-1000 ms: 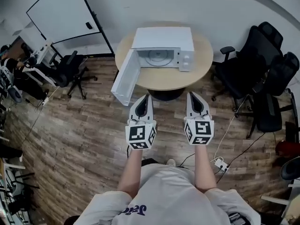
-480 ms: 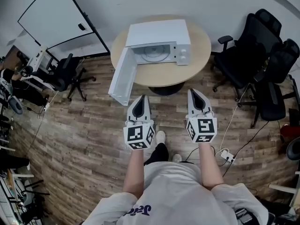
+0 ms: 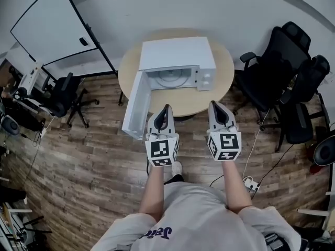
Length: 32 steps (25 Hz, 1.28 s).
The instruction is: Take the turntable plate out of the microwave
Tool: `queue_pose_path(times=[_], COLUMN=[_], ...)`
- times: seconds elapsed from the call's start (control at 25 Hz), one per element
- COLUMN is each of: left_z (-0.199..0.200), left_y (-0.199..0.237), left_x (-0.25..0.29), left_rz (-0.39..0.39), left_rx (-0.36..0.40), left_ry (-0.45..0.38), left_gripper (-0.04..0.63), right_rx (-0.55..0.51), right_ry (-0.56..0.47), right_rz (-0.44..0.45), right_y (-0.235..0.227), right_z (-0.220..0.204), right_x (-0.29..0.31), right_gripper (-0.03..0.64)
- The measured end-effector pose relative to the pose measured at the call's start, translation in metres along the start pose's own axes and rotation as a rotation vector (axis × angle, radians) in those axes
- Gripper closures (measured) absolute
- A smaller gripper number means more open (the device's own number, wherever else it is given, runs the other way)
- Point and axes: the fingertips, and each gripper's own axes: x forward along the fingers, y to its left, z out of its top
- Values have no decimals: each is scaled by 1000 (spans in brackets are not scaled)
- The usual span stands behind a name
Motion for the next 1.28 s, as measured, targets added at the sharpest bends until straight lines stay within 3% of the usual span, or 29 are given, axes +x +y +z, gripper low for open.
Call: queue_pose_path(times=[0.32,0.72,1.28], left_z=[-11,-38,-139], left_y=[40,84,98], left_x=[61,93,163], left_rz=[-44,-80,-94], left_rx=[-45,-82,-197], left_ry=[18,48,261], left_gripper=[583,583,583], right_rx=[16,21,85], right_ry=[9,30,159], right_rz=[22,-6,44], right_y=[18,45,35], right_z=[0,-16,-102], right_x=[72,139,215], right_gripper=[604,604,604])
